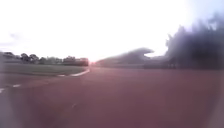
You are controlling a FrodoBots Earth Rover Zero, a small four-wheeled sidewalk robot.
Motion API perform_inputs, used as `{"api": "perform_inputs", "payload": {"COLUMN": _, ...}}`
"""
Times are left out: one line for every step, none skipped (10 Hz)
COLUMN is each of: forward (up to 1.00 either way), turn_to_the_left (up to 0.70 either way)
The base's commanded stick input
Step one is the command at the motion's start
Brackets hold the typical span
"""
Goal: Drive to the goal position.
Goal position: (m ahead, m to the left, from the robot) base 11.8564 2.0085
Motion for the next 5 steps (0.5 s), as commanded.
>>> {"api": "perform_inputs", "payload": {"forward": 0.7, "turn_to_the_left": 0.0}}
{"api": "perform_inputs", "payload": {"forward": 0.7, "turn_to_the_left": 0.0}}
{"api": "perform_inputs", "payload": {"forward": 0.7, "turn_to_the_left": 0.0}}
{"api": "perform_inputs", "payload": {"forward": 0.7, "turn_to_the_left": 0.0}}
{"api": "perform_inputs", "payload": {"forward": 0.7, "turn_to_the_left": 0.0}}
